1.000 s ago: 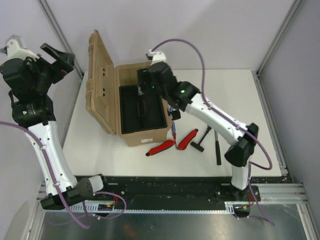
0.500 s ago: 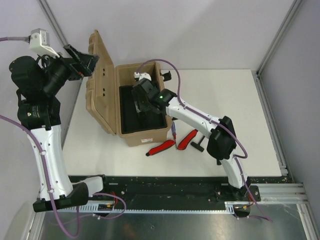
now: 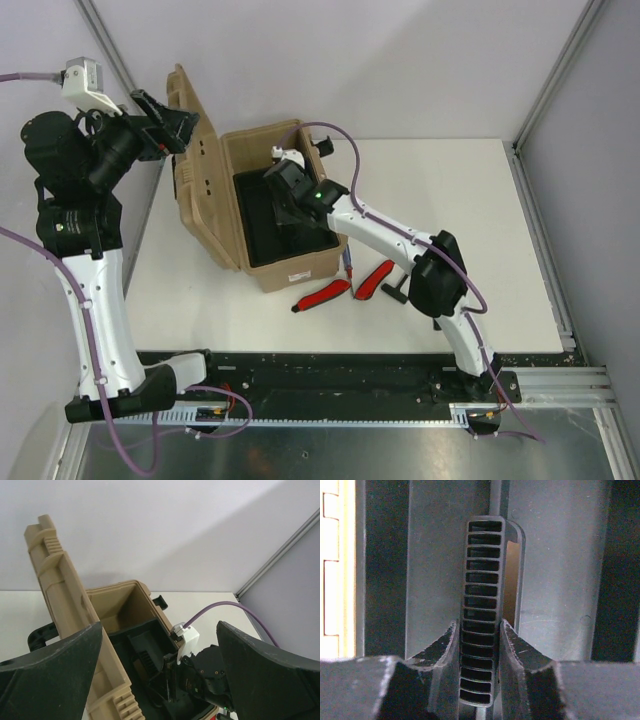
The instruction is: Pack the tool kit
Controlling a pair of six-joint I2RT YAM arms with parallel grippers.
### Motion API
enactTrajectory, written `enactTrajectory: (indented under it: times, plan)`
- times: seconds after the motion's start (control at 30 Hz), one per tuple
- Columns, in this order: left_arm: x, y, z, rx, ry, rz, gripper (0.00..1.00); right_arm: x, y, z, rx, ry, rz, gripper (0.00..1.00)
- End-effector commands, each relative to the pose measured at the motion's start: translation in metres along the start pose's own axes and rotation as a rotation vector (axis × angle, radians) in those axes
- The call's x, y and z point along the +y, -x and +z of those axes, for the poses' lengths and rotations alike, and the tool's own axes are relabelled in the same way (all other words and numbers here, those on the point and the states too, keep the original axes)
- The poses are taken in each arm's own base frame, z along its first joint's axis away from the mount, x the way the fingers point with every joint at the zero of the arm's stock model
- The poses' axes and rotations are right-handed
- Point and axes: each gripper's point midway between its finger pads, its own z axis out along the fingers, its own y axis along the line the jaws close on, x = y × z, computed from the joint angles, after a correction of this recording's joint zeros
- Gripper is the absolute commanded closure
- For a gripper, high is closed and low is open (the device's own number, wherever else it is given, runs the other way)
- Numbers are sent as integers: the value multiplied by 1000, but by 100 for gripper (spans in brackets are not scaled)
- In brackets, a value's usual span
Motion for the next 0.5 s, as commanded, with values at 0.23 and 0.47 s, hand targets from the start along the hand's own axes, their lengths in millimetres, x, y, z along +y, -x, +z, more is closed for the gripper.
enactTrajectory:
  times: [0.23,0.47]
  plan:
    - [10,3,0,-16,56,29,1,35,95,-73,-276,136,-21,100]
    - [18,10,-1,-35,113,34,1,27,138,-116,-409,166,62,100]
